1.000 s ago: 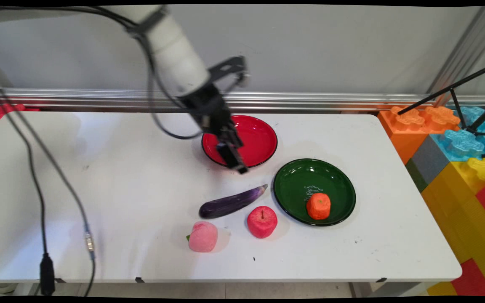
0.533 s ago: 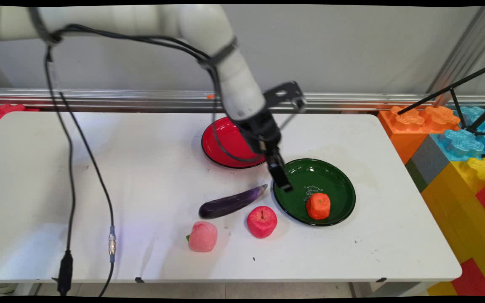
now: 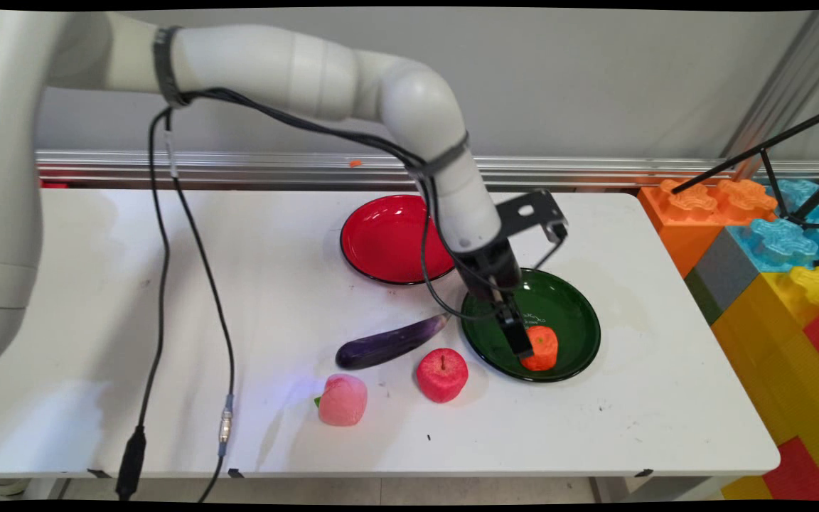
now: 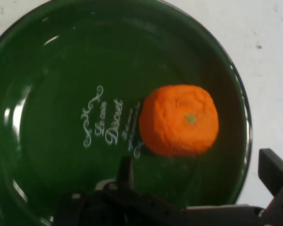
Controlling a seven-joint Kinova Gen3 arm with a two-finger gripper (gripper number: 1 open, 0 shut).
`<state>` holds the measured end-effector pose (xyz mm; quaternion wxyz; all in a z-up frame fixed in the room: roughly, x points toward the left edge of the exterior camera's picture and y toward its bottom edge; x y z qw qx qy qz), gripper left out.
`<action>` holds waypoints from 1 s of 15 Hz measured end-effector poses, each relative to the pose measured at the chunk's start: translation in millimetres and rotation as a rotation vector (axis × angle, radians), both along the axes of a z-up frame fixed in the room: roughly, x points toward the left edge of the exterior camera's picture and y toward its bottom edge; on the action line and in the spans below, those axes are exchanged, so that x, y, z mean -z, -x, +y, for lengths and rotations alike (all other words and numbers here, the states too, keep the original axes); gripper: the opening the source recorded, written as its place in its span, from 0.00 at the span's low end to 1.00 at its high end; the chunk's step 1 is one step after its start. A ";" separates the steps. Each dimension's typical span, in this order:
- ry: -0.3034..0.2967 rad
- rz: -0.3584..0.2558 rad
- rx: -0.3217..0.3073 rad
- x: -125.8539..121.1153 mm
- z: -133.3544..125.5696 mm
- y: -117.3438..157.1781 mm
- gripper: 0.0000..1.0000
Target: Pick up the mandarin from the green plate
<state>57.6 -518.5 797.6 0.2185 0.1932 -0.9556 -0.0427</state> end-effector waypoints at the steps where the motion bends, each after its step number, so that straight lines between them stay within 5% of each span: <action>1: 0.006 -0.002 0.002 6.0 -0.8 5.8 1.00; 14: 0.060 -0.020 -0.015 44.8 -6.0 47.4 1.00; 15: 0.064 -0.020 -0.016 45.0 -6.1 48.6 0.00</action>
